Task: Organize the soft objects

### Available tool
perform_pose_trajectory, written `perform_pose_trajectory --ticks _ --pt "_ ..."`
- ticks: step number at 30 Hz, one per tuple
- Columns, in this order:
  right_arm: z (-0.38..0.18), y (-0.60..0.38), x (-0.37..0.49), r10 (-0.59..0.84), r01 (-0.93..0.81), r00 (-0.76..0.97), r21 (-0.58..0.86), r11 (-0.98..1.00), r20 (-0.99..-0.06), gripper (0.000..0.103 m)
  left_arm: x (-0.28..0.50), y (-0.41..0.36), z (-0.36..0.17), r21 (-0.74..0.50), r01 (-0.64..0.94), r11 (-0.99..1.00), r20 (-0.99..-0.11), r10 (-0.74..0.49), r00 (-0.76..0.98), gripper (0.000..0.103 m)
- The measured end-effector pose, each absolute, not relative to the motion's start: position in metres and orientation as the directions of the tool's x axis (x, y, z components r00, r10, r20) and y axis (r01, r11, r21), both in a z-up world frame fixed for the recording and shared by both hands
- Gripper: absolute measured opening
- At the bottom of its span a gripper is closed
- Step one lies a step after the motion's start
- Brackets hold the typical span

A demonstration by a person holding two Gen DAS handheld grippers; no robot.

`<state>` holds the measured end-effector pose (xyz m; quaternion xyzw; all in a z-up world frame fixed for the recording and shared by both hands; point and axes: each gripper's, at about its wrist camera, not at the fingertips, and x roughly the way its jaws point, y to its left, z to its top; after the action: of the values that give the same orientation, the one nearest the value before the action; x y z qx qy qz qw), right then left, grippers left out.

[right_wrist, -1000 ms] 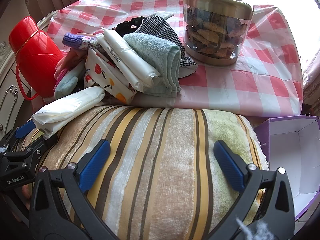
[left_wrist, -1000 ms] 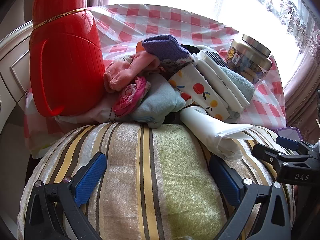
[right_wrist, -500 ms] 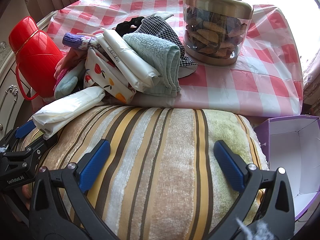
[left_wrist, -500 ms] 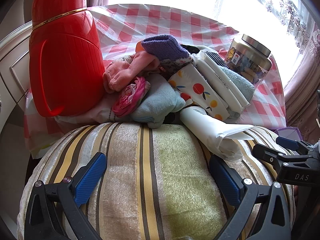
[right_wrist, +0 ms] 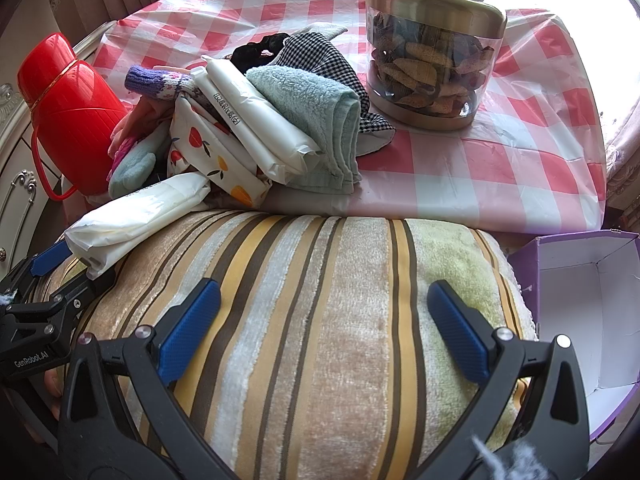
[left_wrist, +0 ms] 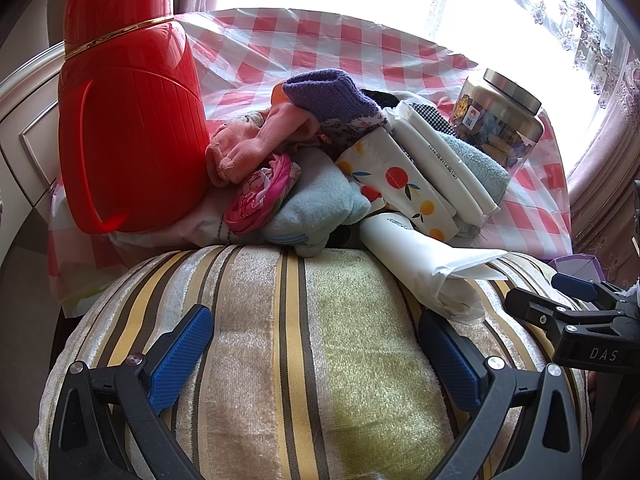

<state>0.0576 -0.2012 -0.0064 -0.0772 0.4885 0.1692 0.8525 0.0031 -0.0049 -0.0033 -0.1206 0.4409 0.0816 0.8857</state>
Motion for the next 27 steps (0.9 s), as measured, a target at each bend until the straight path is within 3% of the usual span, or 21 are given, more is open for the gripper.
perform_pose_trajectory --ticks 19,27 --pt "-0.007 -0.201 0.057 0.208 -0.365 0.464 0.028 0.931 -0.861 0.103 0.005 -0.005 -0.001 -0.141 -0.258 0.956 -0.807 0.040 0.589 0.103" --pt "-0.004 -0.198 0.074 0.211 -0.387 0.375 0.054 0.920 -0.902 0.103 -0.003 0.015 0.005 -0.281 -0.244 0.928 -0.773 -0.069 0.630 0.103"
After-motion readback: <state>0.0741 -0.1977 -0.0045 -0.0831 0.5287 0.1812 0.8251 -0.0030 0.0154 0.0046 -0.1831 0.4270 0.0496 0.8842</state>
